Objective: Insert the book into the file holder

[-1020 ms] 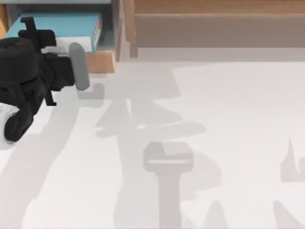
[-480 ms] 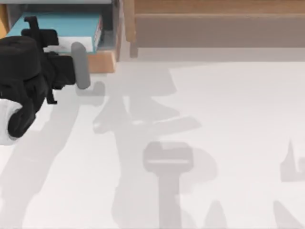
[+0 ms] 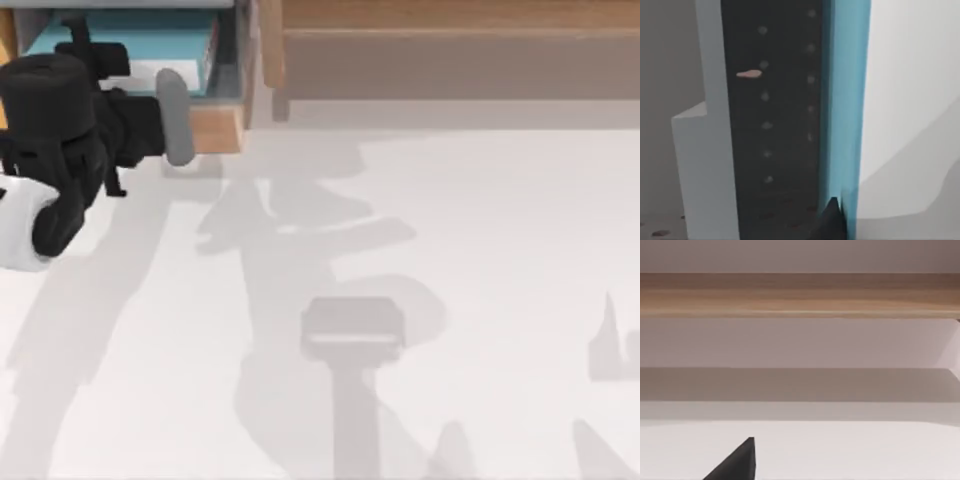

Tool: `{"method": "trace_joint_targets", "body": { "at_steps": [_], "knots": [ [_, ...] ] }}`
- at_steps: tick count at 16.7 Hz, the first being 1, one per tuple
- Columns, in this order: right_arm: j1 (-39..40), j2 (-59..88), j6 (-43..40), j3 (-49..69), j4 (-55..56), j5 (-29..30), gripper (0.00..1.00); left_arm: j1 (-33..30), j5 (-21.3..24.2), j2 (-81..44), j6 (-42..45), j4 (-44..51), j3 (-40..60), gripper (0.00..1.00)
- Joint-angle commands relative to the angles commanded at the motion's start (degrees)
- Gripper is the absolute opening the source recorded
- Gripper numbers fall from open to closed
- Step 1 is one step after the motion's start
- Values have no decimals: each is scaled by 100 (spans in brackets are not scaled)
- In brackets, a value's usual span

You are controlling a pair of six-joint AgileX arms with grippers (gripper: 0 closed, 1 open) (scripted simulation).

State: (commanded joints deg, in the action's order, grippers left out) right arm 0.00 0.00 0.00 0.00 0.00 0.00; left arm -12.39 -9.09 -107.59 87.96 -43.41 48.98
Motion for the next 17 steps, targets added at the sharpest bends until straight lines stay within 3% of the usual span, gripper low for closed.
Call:
{"method": "trace_joint_targets", "body": {
  "at_steps": [3, 16, 17],
  "knots": [
    [0, 0, 0, 0, 0, 0, 100, 0, 0, 0, 0, 0, 0, 0],
    [0, 0, 0, 0, 0, 0, 100, 0, 0, 0, 0, 0, 0, 98],
    [0, 0, 0, 0, 0, 0, 100, 0, 0, 0, 0, 0, 0, 100]
  ]
}}
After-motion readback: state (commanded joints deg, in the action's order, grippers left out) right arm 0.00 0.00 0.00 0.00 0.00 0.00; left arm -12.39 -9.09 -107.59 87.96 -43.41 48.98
